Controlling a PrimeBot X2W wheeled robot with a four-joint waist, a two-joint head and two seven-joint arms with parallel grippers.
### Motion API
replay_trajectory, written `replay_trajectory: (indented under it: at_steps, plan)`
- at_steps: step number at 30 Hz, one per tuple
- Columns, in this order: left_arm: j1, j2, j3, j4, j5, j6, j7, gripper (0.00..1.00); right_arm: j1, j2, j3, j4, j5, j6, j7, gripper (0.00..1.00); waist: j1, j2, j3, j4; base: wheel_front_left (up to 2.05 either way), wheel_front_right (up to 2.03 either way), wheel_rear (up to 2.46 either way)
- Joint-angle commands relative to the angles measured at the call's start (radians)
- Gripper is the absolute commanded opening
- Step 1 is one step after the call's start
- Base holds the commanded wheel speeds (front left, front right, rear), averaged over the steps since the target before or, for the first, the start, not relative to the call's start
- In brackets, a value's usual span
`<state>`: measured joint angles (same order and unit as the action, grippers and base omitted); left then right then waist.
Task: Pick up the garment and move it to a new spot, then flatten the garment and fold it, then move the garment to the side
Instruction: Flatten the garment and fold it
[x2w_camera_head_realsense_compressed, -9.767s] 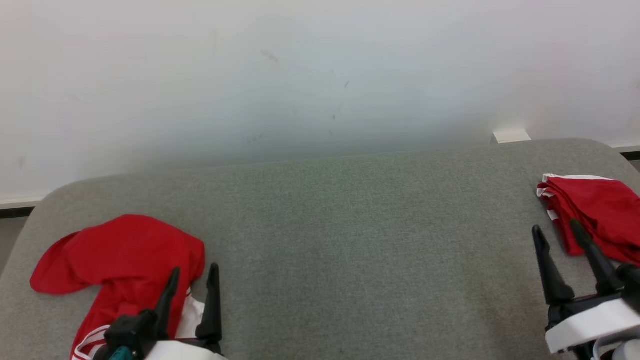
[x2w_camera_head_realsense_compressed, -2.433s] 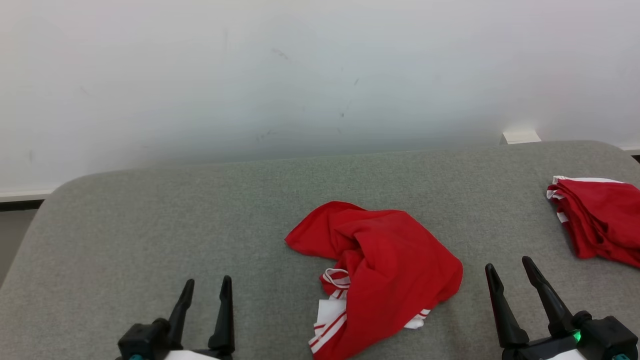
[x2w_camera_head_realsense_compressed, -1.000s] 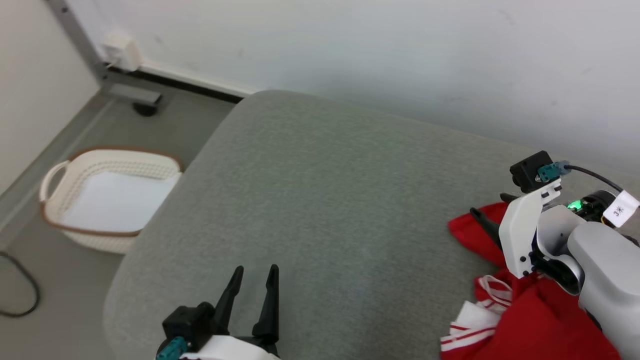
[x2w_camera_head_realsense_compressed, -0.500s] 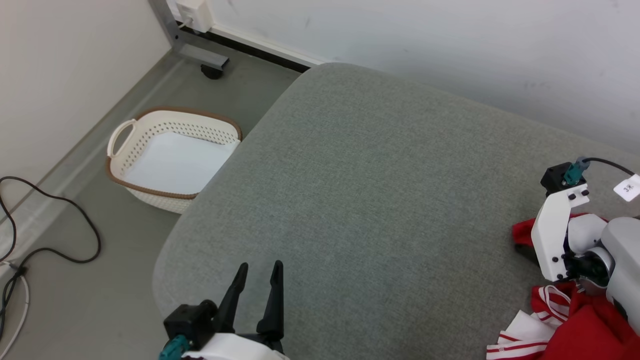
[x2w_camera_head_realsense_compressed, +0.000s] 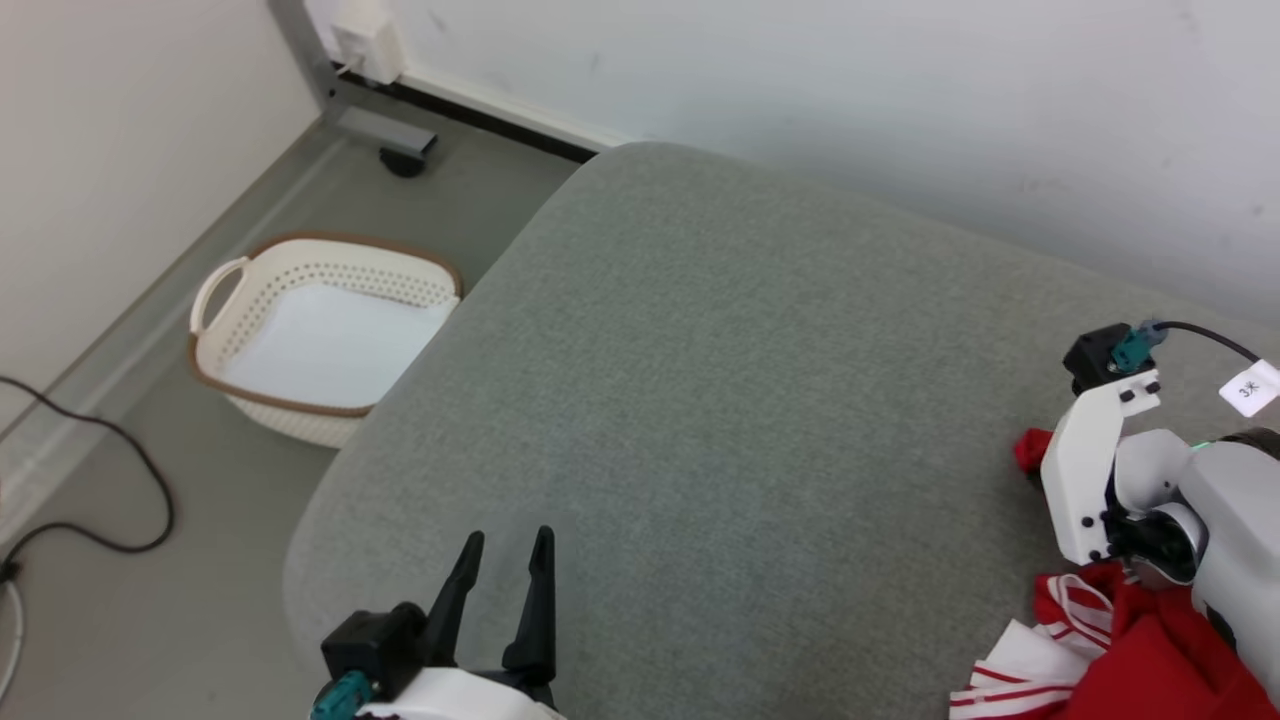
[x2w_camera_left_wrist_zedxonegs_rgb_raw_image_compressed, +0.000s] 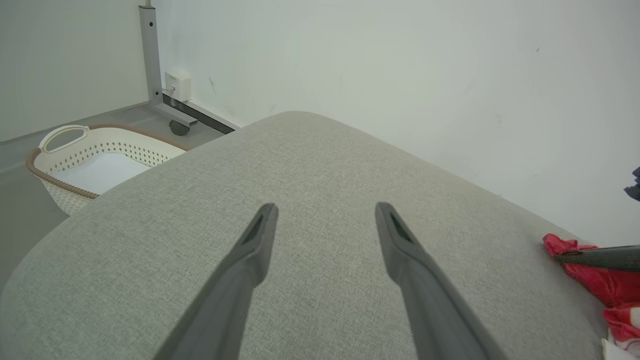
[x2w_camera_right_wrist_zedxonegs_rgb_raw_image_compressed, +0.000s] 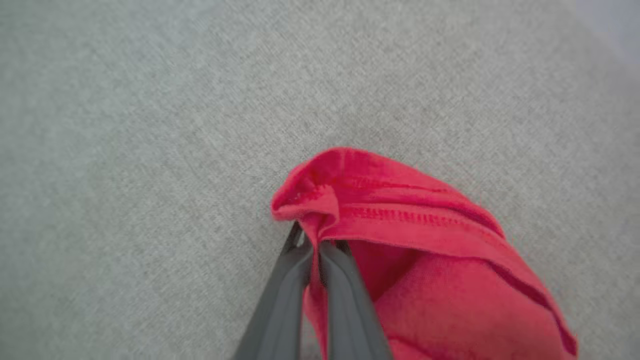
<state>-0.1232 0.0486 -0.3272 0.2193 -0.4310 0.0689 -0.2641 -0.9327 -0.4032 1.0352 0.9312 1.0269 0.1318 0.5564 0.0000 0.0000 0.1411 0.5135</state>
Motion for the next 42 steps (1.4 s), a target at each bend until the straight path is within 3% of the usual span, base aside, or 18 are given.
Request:
replay_trajectory:
  at_steps: [1, 13, 21, 29, 34, 42]
  plan:
    - [-0.008, 0.004, 0.01, 0.008, 0.023, -0.007, 0.0, 1.0, 0.007, 0.002, 0.006, -0.018, 0.009, -0.002, -0.027, 0.0, 0.0, 0.0, -0.034, -0.035, 0.0, 0.0, 0.0]
    - [0.038, 0.004, 0.096, 0.051, 0.091, -0.057, 0.0, 1.0, 0.001, -0.072, 0.049, -0.229, 0.069, -0.002, -0.187, 0.0, 0.0, 0.0, -0.153, -0.251, 0.0, 0.0, 0.0]
    - [0.049, 0.004, 0.125, 0.047, 0.097, -0.073, 0.0, 1.0, 0.075, -0.241, 0.021, -0.41, 0.081, -0.002, -0.269, 0.0, 0.0, 0.0, -0.176, -0.412, 0.0, 0.0, 0.0]
    - [0.059, 0.004, 0.133, 0.043, 0.088, -0.07, 0.0, 1.0, 0.29, -0.397, -0.11, -0.546, 0.106, -0.002, -0.348, 0.0, 0.0, 0.0, -0.167, -0.538, 0.0, 0.0, 0.0]
    - [0.043, 0.004, 0.125, 0.043, 0.09, -0.071, 0.0, 1.0, 0.468, -0.393, -0.202, -0.554, 0.131, -0.002, -0.386, 0.0, 0.0, 0.0, -0.156, -0.578, 0.0, 0.0, 0.0]
    - [0.039, 0.004, 0.118, 0.053, 0.099, -0.075, 0.0, 1.0, 0.652, -0.325, -0.33, -0.452, 0.114, -0.002, -0.452, 0.0, 0.0, 0.0, -0.151, -0.592, 0.0, 0.0, 0.0]
